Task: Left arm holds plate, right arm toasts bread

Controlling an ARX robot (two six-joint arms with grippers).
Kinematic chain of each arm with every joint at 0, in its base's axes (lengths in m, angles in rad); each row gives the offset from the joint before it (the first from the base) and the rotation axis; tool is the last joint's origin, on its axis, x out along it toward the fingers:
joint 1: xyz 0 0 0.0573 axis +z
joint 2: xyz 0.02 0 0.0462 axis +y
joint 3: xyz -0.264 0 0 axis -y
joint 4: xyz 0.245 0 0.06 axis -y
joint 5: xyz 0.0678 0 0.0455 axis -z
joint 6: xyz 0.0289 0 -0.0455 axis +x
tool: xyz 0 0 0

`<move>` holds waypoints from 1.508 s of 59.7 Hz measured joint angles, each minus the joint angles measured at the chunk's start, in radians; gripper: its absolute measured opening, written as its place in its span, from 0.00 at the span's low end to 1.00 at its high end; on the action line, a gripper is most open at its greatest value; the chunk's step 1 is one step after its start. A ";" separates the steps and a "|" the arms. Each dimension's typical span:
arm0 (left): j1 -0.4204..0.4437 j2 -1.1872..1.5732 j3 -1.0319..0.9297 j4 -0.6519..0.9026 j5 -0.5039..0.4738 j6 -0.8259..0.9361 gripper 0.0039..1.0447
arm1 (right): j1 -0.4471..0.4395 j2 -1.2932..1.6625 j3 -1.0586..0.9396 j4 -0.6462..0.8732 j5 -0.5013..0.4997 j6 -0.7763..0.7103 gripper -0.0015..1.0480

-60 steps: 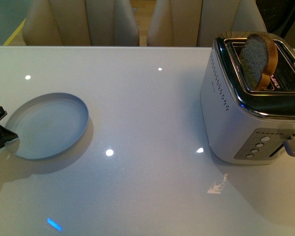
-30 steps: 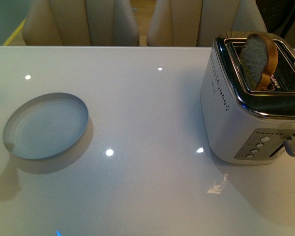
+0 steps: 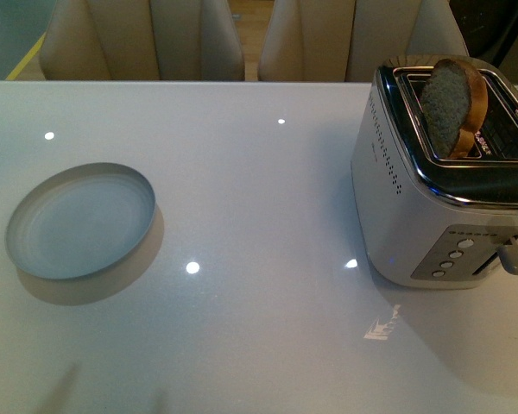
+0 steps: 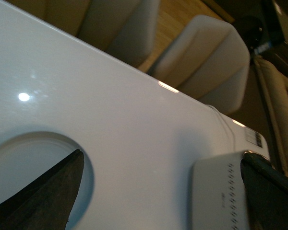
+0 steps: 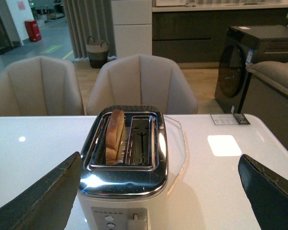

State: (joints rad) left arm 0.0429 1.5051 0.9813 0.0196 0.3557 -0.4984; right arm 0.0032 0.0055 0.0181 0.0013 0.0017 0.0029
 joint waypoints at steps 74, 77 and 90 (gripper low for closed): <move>-0.046 -0.816 -0.905 0.585 -0.356 0.487 0.03 | 0.000 0.000 0.000 0.000 0.000 0.000 0.91; -0.046 -0.844 -0.914 0.566 -0.356 0.487 0.03 | 0.000 0.000 0.000 0.000 0.000 0.000 0.91; -0.046 -0.949 -0.968 0.522 -0.356 0.487 0.03 | 0.000 0.000 0.000 0.000 0.000 0.000 0.91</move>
State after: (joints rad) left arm -0.0029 0.5560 0.0132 0.5415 -0.0002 -0.0113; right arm 0.0032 0.0055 0.0181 0.0013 0.0013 0.0029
